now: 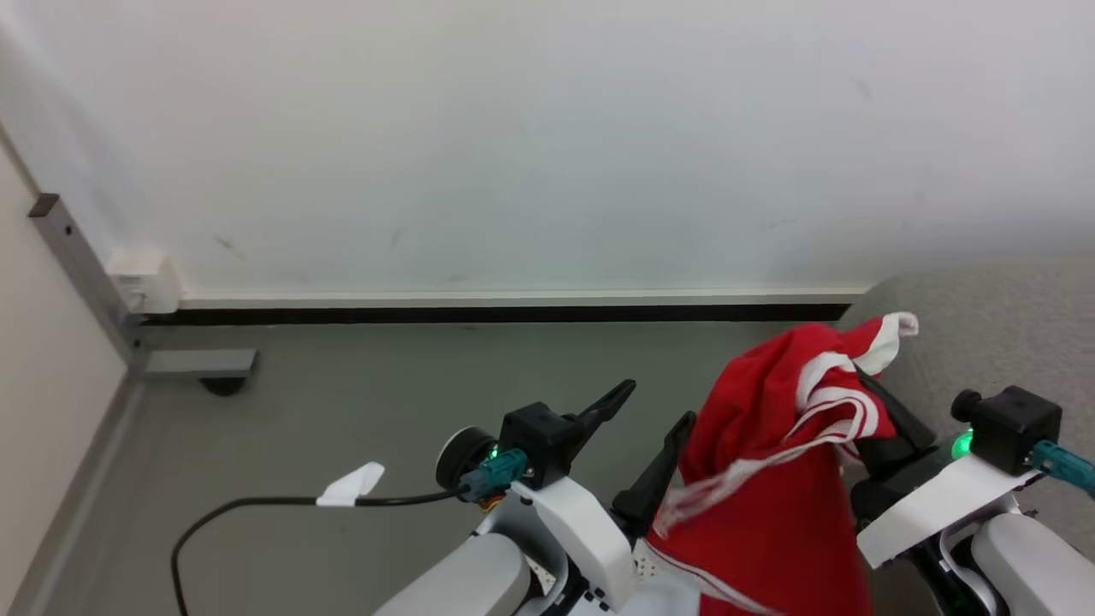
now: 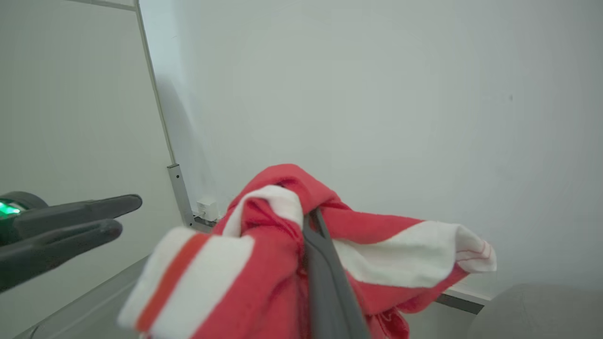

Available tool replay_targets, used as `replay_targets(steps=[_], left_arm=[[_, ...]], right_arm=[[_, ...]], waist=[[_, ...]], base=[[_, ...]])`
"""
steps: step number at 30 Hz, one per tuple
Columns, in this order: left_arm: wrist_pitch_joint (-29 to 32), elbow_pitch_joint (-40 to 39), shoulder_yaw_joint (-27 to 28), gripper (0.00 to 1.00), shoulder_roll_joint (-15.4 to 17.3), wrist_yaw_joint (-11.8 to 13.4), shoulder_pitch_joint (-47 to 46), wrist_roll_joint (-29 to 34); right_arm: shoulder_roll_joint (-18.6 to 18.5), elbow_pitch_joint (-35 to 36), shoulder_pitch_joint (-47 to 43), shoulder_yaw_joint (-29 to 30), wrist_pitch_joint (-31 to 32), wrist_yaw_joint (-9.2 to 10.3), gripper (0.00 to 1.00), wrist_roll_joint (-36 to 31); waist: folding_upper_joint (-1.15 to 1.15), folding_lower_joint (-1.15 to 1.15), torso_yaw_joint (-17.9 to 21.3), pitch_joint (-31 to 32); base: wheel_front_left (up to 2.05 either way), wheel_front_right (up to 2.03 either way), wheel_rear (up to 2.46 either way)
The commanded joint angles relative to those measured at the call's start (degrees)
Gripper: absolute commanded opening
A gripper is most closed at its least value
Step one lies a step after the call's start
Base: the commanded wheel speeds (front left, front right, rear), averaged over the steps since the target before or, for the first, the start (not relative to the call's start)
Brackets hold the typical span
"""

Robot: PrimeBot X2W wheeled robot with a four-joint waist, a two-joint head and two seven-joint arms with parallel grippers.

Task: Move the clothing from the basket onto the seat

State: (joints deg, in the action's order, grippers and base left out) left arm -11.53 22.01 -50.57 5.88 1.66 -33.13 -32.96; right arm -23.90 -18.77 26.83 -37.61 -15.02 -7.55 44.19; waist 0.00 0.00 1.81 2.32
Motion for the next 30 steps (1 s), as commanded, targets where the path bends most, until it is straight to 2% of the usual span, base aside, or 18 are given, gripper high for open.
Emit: replay_targets(steps=[1,5,10,12,13,14,19,25,30], left_arm=[[-0.5,-0.1,0.2,1.0,0.5,0.3,0.6,-0.2],[-1.5,-0.7,-0.3,1.0,1.3,0.1,1.0,1.1],[-2.8,-1.6,-0.5,1.0,2.0,-0.6,1.5,2.4],[-2.9,-1.7,-0.4,1.0,2.0,-0.6,1.5,2.6],[-3.2,-1.8,-0.1,1.0,2.1,-0.6,1.8,2.9],[-3.2,-1.8,-0.1,1.0,2.1,-0.6,1.8,2.9],[-3.6,-1.6,0.5,1.0,2.4,-1.0,2.2,4.2],[-3.6,-1.0,1.4,1.0,1.8,-1.6,2.7,5.3],[-3.6,-0.9,2.1,1.0,1.2,-2.3,3.1,6.4]], right_arm=[[-0.6,1.2,-1.1,1.8,-0.2,0.11,0.0,-0.7],[-1.2,4.1,-2.6,5.2,-0.2,0.11,0.0,-0.9],[-1.9,7.5,-4.3,6.6,-0.2,0.11,0.0,-1.6],[-2.0,8.2,-4.8,7.2,-0.2,0.11,0.0,-1.5],[-2.1,9.5,-5.5,7.6,-0.2,0.12,0.0,-1.6],[-2.1,9.5,-5.5,7.6,-0.2,0.12,0.0,-1.6],[-2.1,12.7,-7.5,9.0,-0.2,0.12,0.0,-1.7],[-2.0,15.1,-9.2,9.5,-0.2,0.11,0.0,-1.4],[-2.6,15.7,-9.2,9.9,-0.2,0.11,0.0,-1.1]], waist=[[0.0,0.0,3.4,-0.4],[0.0,0.0,7.9,-1.2],[0.0,0.0,14.0,-2.3],[0.0,0.0,15.1,-2.4],[0.0,0.0,17.4,-2.7],[0.0,0.0,17.4,-2.7],[0.0,0.0,22.4,-3.2],[0.0,0.0,26.2,-3.7],[0.0,0.0,27.2,-4.1]], base=[[0.0,0.0,0.0],[0.0,0.0,0.0],[0.0,0.0,0.0],[0.0,0.0,0.0],[0.0,0.0,0.0],[0.0,0.0,0.0],[0.0,0.0,0.0],[0.0,0.0,0.0],[0.0,0.0,0.0]])
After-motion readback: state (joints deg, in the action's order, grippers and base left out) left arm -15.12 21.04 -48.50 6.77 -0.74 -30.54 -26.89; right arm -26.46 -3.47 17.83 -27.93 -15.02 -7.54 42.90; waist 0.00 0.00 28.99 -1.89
